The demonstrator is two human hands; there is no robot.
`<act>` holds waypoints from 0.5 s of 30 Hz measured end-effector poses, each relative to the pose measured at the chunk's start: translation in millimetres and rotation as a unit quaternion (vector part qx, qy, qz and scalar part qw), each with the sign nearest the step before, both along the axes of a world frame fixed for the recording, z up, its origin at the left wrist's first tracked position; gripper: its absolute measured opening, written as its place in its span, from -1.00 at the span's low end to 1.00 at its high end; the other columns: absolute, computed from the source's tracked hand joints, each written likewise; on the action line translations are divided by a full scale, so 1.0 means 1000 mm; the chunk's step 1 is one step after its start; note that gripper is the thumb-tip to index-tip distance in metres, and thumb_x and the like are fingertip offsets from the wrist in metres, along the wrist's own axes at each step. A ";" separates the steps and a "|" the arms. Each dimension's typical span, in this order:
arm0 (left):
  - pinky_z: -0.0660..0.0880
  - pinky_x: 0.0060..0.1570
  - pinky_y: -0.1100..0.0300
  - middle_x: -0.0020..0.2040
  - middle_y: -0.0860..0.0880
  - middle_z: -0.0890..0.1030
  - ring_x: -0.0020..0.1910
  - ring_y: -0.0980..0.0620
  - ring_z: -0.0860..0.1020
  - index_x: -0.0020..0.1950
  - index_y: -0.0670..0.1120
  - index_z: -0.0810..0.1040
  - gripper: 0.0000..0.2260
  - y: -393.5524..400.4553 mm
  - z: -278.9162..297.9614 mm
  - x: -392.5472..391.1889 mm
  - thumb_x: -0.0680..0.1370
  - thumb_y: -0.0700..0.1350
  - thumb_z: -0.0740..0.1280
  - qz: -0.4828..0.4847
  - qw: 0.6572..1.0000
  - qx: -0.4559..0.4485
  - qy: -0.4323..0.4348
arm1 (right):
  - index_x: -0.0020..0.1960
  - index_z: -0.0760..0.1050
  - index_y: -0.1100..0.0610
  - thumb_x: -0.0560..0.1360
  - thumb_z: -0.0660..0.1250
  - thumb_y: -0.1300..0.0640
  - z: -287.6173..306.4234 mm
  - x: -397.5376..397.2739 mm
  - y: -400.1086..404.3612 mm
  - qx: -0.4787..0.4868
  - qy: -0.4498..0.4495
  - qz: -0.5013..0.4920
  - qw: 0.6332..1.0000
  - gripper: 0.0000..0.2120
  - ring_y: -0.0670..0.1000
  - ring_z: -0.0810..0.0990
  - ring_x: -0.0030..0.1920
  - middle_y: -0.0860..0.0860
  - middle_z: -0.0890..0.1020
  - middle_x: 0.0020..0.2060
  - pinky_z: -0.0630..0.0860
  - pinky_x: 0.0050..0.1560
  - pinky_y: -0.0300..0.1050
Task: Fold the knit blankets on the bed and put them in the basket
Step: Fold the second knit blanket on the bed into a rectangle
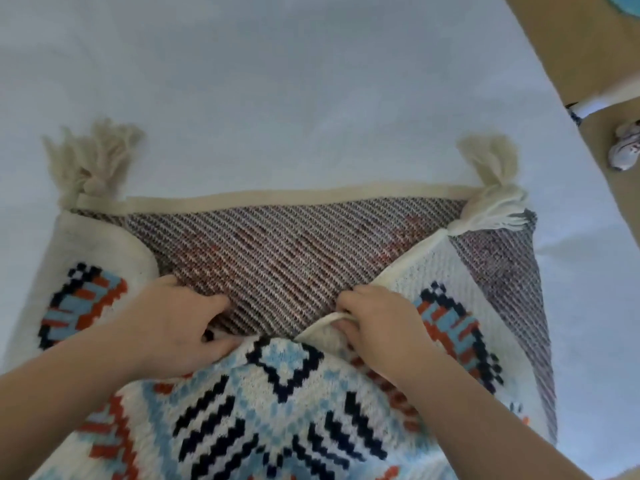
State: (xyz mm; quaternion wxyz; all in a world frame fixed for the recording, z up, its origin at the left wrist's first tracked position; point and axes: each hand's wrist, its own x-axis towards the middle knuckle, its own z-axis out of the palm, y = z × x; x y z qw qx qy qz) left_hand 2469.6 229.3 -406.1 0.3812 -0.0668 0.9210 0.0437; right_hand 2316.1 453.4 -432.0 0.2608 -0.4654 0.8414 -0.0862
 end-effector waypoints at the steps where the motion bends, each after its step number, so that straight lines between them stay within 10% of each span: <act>1: 0.25 0.16 0.21 -0.09 0.24 0.55 -0.05 0.23 0.47 0.32 0.19 0.42 -0.40 0.000 0.003 0.000 0.52 0.45 -0.15 0.007 1.000 0.002 -0.025 | -0.08 0.50 0.04 0.56 0.32 0.02 0.001 -0.008 -0.004 -0.020 0.001 -0.019 1.000 -0.90 -0.03 0.49 -0.21 -0.10 0.50 -0.21 0.43 -0.20 -0.12; 6: 0.32 0.20 0.13 -0.21 0.13 0.59 -0.18 0.18 0.50 -0.14 0.06 0.48 -0.71 -0.008 0.012 -0.010 0.56 0.20 0.12 0.060 0.996 0.031 -0.054 | -0.08 0.42 -0.06 0.61 0.23 -0.06 0.008 -0.042 -0.027 -0.018 0.020 -0.096 0.995 -0.87 -0.13 0.48 -0.27 -0.16 0.47 -0.23 0.51 -0.20 -0.15; 10: 0.32 -0.32 0.17 -0.32 0.08 0.49 -0.35 0.09 0.44 -0.15 0.08 0.28 -0.83 -0.013 0.012 -0.021 0.63 0.03 0.15 0.189 0.971 0.095 0.110 | -0.13 0.48 -0.03 0.57 0.23 -0.17 0.006 -0.046 -0.038 -0.017 0.040 -0.090 0.995 -0.76 -0.06 0.47 -0.24 -0.14 0.51 -0.33 0.48 -0.05 -0.08; 15: 0.17 -0.36 0.27 -0.32 0.05 0.44 -0.36 0.07 0.34 -0.11 0.04 0.20 -0.83 -0.007 -0.002 -0.027 0.63 -0.12 0.17 0.194 0.963 0.093 0.160 | -0.08 0.47 0.02 0.58 0.28 -0.08 0.007 -0.054 -0.039 -0.063 -0.060 -0.172 0.981 -0.82 -0.06 0.51 -0.42 -0.06 0.56 -0.37 0.45 -0.41 -0.21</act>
